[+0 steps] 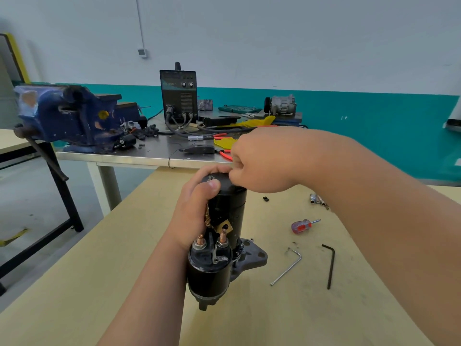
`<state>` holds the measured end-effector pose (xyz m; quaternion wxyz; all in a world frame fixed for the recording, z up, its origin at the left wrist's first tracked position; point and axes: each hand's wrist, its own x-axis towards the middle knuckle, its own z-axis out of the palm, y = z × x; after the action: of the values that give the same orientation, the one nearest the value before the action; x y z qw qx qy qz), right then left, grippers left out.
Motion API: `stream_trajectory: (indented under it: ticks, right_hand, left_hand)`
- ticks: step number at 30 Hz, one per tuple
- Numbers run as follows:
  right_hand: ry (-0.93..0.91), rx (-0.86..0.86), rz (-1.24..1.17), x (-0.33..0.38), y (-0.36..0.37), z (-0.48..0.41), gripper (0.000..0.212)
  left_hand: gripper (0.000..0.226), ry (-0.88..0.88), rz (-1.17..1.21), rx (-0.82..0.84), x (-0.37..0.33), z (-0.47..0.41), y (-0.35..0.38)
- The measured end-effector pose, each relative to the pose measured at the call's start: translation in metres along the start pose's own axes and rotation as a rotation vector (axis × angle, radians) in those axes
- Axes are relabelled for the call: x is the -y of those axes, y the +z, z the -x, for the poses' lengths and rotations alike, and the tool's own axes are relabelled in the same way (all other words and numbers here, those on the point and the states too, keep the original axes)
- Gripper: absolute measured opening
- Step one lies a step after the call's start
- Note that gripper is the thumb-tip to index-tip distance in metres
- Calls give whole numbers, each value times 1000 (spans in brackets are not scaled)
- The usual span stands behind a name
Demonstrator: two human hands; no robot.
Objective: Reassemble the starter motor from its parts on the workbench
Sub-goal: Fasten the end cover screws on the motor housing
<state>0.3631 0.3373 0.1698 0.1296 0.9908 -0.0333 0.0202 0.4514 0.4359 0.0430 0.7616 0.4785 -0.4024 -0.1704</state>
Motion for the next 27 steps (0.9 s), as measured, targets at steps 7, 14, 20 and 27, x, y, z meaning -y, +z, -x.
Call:
stream_trajectory:
  ticks: [7,14,20,27]
  right_hand:
    - [-19,5,13,2,0,0,42]
    - [-12,64,11,0,1,-1,32]
    - [31,114,-30,-6,7,-6,38]
    - [268,-63,-638,-48,61,-23,32]
  left_hand:
    - [34,4,-23,7,1,0,-1]
    - [35,8,-55,14,3,-3,1]
    - [32,42,-140,-46,4,-6,4]
    - [31,80,-213,-226,6,3,3]
